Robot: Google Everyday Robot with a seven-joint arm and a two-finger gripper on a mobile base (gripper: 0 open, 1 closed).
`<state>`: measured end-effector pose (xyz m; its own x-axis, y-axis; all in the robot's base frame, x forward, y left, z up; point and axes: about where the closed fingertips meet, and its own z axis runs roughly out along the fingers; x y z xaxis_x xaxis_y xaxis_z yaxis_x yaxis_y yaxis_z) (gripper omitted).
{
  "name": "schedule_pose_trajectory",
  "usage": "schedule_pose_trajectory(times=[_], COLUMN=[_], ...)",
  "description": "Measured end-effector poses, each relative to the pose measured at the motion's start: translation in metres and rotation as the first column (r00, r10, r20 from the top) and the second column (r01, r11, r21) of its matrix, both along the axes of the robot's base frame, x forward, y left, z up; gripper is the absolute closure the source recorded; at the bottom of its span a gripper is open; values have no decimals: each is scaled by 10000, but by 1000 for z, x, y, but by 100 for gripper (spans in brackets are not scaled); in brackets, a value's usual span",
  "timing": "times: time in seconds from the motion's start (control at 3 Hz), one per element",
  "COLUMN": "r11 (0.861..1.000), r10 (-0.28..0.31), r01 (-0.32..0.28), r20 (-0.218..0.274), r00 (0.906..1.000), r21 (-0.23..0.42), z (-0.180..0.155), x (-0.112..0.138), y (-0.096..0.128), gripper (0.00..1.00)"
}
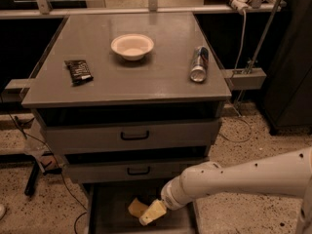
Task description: Pick sponge from bottom drawer and place on counter
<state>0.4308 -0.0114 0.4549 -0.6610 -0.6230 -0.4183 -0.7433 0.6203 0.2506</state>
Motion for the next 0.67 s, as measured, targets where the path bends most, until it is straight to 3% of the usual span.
schedule_pose_trajectory(times=[0.33,0.67], r11=[9997,9954], r10=[25,-387], r01=[-21,394], r20=[-147,-92], r00=[9999,9992], r21=[258,869], z=[-43,-95], x=[2,11], y=[15,32], gripper=[0,0])
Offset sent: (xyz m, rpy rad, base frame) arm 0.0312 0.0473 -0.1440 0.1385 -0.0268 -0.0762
